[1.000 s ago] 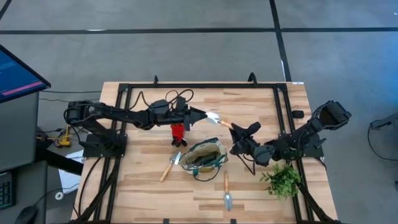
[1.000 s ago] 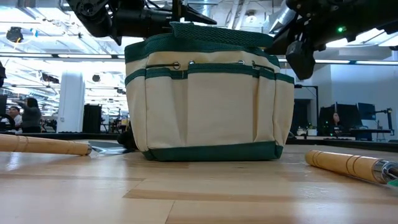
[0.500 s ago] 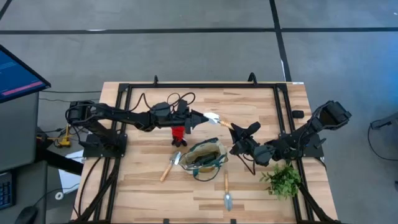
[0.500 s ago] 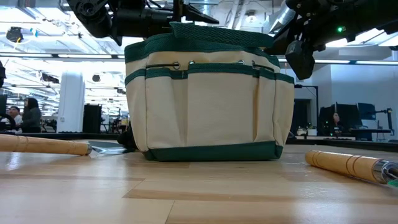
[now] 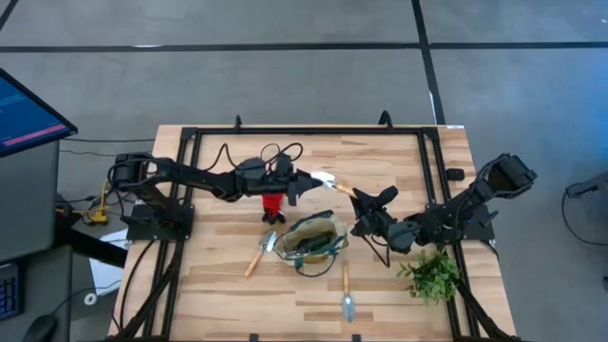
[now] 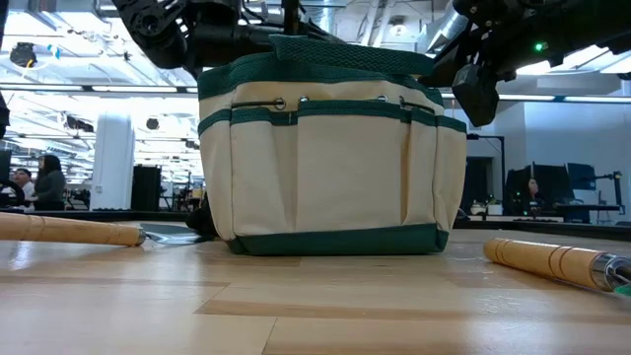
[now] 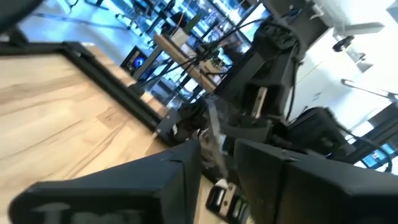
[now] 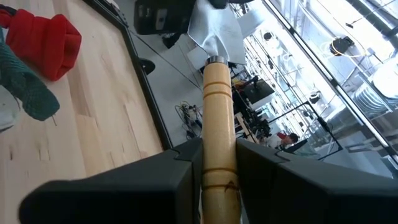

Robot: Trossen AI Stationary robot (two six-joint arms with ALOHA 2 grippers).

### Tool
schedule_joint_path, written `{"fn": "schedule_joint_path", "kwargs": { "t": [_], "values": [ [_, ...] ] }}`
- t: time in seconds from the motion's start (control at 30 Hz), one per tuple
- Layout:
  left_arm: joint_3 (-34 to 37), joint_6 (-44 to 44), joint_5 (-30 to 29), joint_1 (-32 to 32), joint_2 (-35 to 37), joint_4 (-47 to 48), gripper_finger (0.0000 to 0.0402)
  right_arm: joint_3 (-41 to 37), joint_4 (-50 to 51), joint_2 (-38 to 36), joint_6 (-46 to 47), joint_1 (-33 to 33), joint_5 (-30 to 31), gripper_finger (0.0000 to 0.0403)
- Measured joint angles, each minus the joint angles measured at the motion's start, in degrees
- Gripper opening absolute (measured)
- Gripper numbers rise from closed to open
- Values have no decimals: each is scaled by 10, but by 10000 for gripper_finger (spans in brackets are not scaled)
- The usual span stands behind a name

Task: Pick & Place Garden tools in Gardening bag
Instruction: Put the top trowel into the gardening bag

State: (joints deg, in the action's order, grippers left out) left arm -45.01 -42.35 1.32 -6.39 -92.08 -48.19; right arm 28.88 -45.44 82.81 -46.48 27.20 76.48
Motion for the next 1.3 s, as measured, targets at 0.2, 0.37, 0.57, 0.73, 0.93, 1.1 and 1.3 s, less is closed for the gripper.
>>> {"fn": "schedule_joint_path", "kwargs": {
  "t": [0.2, 0.37, 0.57, 0.73, 0.93, 1.1, 1.3],
  "values": [
    [-9, 15, 0, 0, 0, -8, 57, 0, -3, 0, 1, 0, 1, 61],
    [-9, 30, 0, 0, 0, -8, 40, 0, -2, 0, 1, 0, 1, 61],
    [-9, 60, -4, -1, 0, -5, 8, 0, 0, 0, -2, 0, 4, 62],
    [-9, 88, -1, 0, 0, -7, 6, 0, 0, 0, -2, 0, 1, 76],
    [-11, 123, 14, -5, 11, -14, 1, 0, 2, 0, -16, 2, 59, 107],
    [-11, 162, 36, -7, 50, -3, 1, 0, 4, -3, -32, 12, 118, 121],
    [-11, 229, 59, 0, 136, 132, 1, 0, -5, -26, 33, 20, 118, 98]
  ]
}}
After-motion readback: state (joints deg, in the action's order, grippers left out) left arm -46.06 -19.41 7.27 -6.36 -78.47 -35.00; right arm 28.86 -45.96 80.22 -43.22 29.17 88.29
